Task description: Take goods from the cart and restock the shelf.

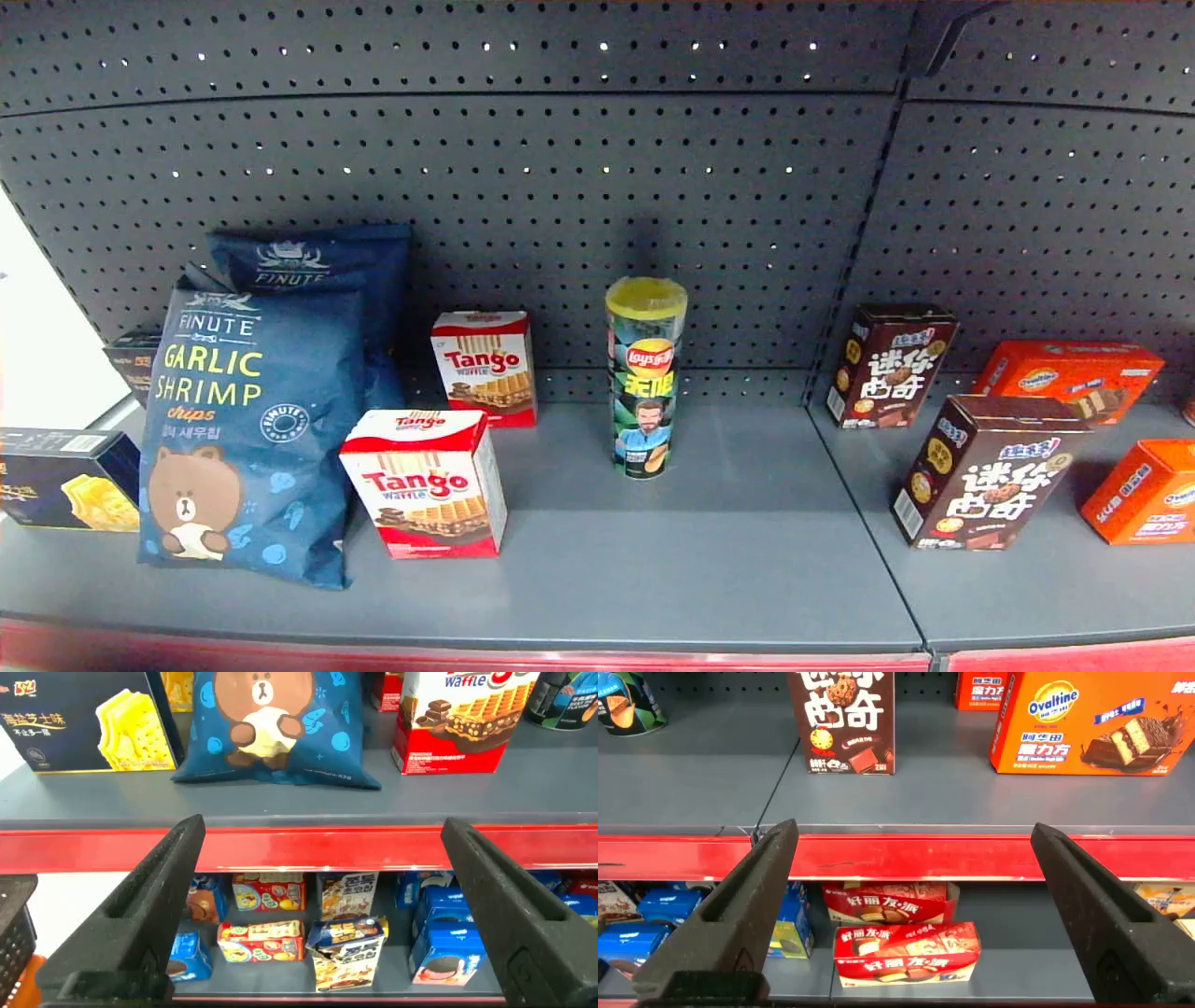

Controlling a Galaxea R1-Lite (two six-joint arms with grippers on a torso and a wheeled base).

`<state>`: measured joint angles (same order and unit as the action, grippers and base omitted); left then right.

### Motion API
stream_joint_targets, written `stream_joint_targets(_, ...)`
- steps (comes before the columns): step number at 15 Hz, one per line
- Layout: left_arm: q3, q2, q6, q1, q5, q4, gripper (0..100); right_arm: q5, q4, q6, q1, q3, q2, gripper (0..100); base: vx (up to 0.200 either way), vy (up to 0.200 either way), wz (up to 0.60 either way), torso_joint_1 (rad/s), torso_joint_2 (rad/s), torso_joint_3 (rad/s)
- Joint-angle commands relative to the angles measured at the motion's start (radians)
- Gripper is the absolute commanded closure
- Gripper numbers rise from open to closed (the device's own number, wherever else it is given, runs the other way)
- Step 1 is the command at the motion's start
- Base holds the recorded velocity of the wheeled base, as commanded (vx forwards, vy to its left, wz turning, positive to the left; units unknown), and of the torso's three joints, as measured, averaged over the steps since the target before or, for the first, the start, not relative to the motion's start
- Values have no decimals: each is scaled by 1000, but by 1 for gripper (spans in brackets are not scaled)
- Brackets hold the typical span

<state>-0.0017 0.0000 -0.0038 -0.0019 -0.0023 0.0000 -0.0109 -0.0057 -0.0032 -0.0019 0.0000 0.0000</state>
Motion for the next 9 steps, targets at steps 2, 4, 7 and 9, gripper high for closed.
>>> stream_joint_targets(2,0,0,-1,0,-1,0,0,0,0,-1,0,0,0,0,0,0,600,2,7,2)
stream_joint_targets(4,0,0,-1,0,-1,0,0,0,0,-1,0,0,0,0,0,0,600,0,0,0)
stream_joint_targets(7,0,0,-1,-1,-1,0,0,0,0,0,0,0,0,0,0,0,600,7,2,1)
stream_joint_targets(9,0,0,-1,0,-1,0,0,0,0,0,0,0,0,0,0,0,600,5,2,2)
